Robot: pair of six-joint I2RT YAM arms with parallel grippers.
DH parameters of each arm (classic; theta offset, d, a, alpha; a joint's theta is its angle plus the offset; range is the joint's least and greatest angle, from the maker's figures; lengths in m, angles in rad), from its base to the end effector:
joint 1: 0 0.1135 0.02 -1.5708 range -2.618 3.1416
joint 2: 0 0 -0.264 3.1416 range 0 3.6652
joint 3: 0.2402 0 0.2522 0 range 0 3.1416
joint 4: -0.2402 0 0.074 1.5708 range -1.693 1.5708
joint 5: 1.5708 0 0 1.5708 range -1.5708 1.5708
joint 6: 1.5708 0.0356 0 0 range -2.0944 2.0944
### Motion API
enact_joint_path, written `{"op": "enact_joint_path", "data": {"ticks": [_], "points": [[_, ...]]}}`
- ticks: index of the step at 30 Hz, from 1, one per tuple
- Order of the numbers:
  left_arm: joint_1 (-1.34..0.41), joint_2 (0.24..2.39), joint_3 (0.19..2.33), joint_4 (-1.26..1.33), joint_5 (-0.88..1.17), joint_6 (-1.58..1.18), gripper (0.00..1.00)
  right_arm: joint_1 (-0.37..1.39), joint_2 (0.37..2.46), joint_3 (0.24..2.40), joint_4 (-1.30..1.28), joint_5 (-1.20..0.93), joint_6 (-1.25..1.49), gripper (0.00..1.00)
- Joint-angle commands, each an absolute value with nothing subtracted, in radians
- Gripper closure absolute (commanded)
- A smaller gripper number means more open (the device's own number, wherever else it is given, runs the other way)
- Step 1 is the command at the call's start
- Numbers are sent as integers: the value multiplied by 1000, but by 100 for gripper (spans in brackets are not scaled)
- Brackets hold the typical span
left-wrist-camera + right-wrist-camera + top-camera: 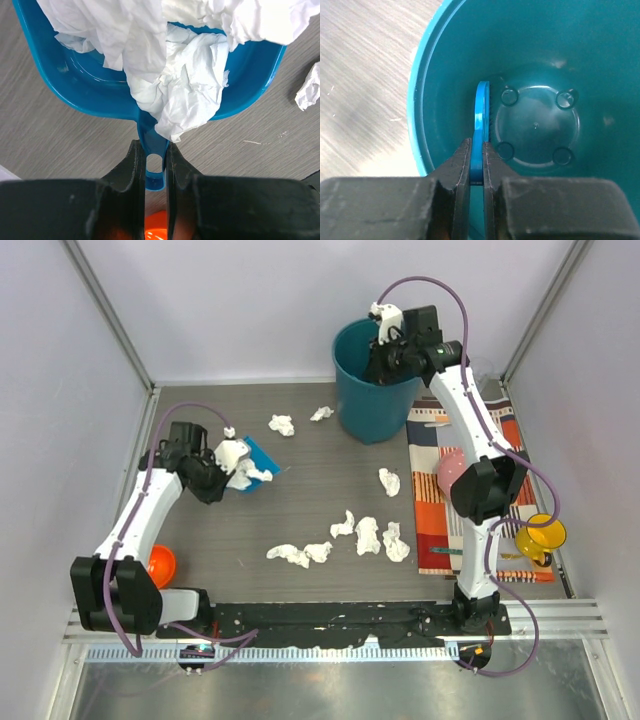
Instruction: Sweep away the paper scraps from the table
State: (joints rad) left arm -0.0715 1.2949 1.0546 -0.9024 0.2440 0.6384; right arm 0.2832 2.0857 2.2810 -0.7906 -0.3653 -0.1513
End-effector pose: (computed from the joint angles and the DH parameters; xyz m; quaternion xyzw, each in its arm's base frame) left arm 0.2441 -0.0261 0.2687 0.3613 0.9005 -0.0552 0.2357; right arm 0.4453 0.1428 0.3895 -0.2704 0.8299 0.1905 0.4493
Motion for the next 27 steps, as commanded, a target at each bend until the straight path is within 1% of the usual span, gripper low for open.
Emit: {"op": "enact_joint_path", "data": {"ticks": [1, 9, 16, 20, 27], "points": [[-71, 1275, 1144, -931, 268, 632, 100, 287, 1994, 2303, -883, -472, -112, 99], [-86, 1299, 1262, -997, 250, 634, 100, 290, 1922, 2217, -893, -531, -60, 99], [-109, 1327, 1403, -1045, 230, 617, 100, 353, 1845, 2057, -851, -534, -48, 99], [-120, 1354, 1466, -1086, 221, 617, 100, 441, 1847, 2051, -877, -500, -51, 99], [-127, 1377, 1578, -1157, 207, 624, 100, 525, 1852, 2072, -879, -473, -35, 99]]}}
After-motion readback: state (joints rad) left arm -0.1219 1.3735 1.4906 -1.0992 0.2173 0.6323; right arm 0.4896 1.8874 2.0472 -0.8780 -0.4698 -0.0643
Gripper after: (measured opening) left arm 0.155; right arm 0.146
